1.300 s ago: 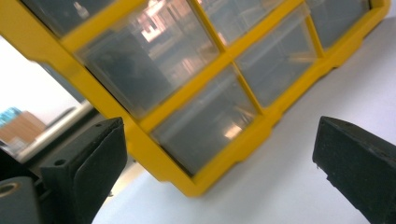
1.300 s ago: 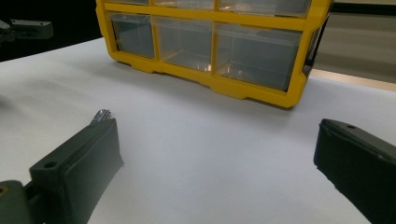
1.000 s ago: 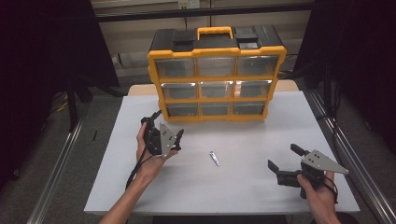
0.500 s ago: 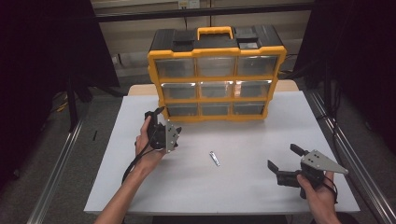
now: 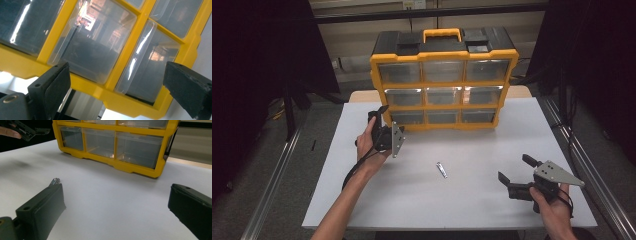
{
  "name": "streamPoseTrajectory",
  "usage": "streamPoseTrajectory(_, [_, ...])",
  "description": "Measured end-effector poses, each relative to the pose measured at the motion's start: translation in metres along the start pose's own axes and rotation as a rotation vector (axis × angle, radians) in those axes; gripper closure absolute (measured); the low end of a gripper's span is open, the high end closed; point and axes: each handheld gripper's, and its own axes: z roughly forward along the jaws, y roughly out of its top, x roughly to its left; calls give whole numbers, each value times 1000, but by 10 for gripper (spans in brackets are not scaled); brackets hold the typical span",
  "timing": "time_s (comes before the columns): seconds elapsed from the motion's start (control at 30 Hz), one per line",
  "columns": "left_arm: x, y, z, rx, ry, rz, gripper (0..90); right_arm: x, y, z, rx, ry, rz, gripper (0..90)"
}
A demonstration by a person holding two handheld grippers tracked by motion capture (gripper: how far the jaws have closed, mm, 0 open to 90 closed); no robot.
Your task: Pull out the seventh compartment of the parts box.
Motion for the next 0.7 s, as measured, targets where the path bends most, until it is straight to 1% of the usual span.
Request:
streamPoseTrajectory(0.03, [-1, 1, 1, 1, -16, -8, 74, 0, 0, 0, 0, -1, 1, 4])
streamPoseTrajectory(0.07, [0, 2, 1, -5, -6, 22, 74, 0, 0, 0, 0, -2, 2, 4])
streamPoseTrajectory(0.1, [-2, 3, 2, 3, -18, 18, 74, 0, 0, 0, -1, -2, 1, 4])
streamPoseTrajectory(0.13, [-2, 4, 4, -15, -10, 29, 74, 0, 0, 0, -1, 0, 0, 4])
streamPoseTrajectory(0.17, [-1, 5, 5, -14, -3, 38, 74, 0, 0, 0, -1, 0, 0, 4])
streamPoseTrajectory(0.2, [-1, 4, 6, -5, -8, 38, 75, 0, 0, 0, -1, 0, 1, 4])
streamPoseTrajectory(0.27, [-3, 3, 8, 7, 6, 49, 86, 0, 0, 0, 0, 1, 2, 4])
streamPoseTrajectory(0.3, [-4, 2, 10, 16, 10, 42, 92, 0, 0, 0, 0, 0, -1, 4])
streamPoseTrajectory(0.33, [-6, 1, 11, 22, -5, 30, 91, 0, 0, 0, 0, -1, -3, 4])
streamPoseTrajectory(0.37, [-6, 1, 13, 22, 7, 54, 91, 0, 0, 0, 1, -2, -5, 4])
streamPoseTrajectory(0.4, [-9, 1, 12, 47, 21, 84, 91, 0, 0, 0, 2, -2, -6, 4])
streamPoseTrajectory(0.43, [-10, 0, 15, 15, 19, 106, 92, 0, 0, 0, 5, -3, -4, 4])
streamPoseTrajectory(0.5, [-13, -1, 16, 26, 18, 117, 103, -1, 0, 0, 3, -6, -6, 3])
streamPoseTrajectory(0.53, [-14, -1, 17, 36, 30, 121, 104, -1, 0, 0, 4, -4, -6, 3])
streamPoseTrajectory(0.57, [-15, -3, 19, 30, 23, 134, 107, -1, 0, 0, 5, -3, -4, 3])
streamPoseTrajectory(0.6, [-17, -3, 20, 36, 34, 159, 113, -1, 0, 0, 5, -3, -5, 3])
streamPoseTrajectory(0.63, [-18, -4, 21, 32, 35, 174, 120, -1, 0, 1, 4, -1, -6, 3])
streamPoseTrajectory(0.67, [-18, -5, 20, 50, 36, 214, 140, 0, 0, 0, 5, -4, -5, 3])
streamPoseTrajectory(0.7, [-20, -7, 21, 58, 37, 240, 161, 0, 0, 1, 5, -5, -2, 4])
